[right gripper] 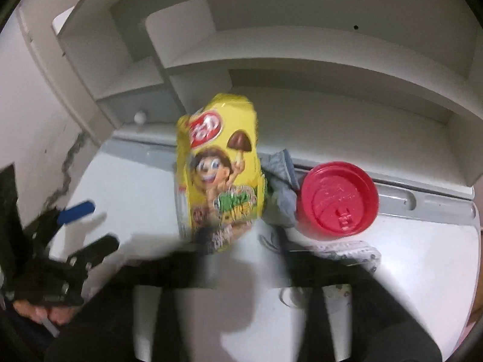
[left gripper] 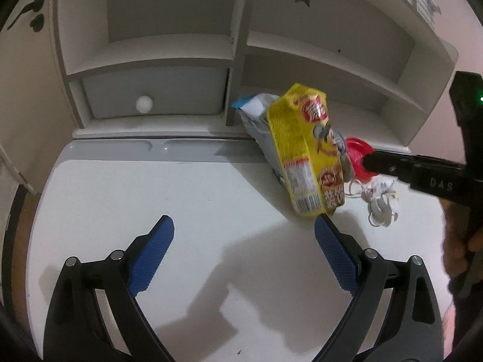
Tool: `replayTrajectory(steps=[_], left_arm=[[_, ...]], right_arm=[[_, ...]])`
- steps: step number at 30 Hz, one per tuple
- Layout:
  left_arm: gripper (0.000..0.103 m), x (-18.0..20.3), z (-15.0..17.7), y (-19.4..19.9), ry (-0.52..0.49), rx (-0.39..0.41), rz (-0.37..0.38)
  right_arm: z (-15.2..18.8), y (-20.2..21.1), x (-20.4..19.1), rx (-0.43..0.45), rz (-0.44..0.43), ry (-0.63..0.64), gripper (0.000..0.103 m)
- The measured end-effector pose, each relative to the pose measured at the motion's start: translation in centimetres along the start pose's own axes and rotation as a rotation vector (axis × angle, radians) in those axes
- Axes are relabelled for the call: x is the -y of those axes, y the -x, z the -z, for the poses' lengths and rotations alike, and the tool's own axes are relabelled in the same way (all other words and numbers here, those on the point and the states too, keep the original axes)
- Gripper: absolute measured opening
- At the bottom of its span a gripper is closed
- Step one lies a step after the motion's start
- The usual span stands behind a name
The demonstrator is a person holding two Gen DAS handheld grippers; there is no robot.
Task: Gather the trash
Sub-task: 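Grasp the blue-white snack bag with the left tool while the right tool grasps the yellow chip bag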
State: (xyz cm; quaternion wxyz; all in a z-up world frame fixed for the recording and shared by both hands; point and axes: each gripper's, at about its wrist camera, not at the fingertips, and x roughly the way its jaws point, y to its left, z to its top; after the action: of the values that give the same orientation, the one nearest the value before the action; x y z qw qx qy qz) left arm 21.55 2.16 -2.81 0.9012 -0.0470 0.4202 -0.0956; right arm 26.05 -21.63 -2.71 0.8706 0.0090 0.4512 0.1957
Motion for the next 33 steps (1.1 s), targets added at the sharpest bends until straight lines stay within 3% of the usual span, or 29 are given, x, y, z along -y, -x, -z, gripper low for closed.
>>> replayTrajectory(steps=[2,5,10,11,12,16,21,28,33], left_arm=[[0.091,-0.3,0.2,0.7,-0.003,0.010,-0.017],[0.091,-1.5,0.5,1.2,0.004,0.012,-0.032],[0.091,-3.3,1.1,0.6,0.025,-0.018,-0.051],[0.091,-3.6,1.2,0.4,0.031,-0.024,-0.055],[0.091,-3.7,1.1,0.2,0.034,-0.026,-0.055],[0.091,-3.9,0.3,-0.4,0.030,-0.025,-0.061],[0.091,-2.4,-1.8,-1.9,-0.004,-0.021,-0.046],[0.091,2.9,-5.6,-7.0,-0.084,-0.038,0.024],[0.091,5.1,-7.0,-10.6,-0.118,-0.076,-0.027]], right_arm=[[-0.3,0.1,-1.3,0.062,0.014,0.029,0.096],[-0.9,-1.6,-3.3,0.031,0.023,0.066,0.096],[-1.5,-5.4,-6.7,-0.015,0.128,0.186,0.094],[-1.4,-6.2,-7.0,-0.032,0.150,0.204,0.089],[-1.2,-6.7,-7.0,-0.053,0.172,0.219,0.071],[-0.8,-6.2,-7.2,-0.041,0.154,0.200,0.051],[0.6,0.4,-4.3,0.048,-0.033,0.049,0.051],[6.3,8.4,0.8,0.104,-0.035,-0.085,0.052],[10.8,10.8,3.1,0.111,0.016,-0.167,0.053]])
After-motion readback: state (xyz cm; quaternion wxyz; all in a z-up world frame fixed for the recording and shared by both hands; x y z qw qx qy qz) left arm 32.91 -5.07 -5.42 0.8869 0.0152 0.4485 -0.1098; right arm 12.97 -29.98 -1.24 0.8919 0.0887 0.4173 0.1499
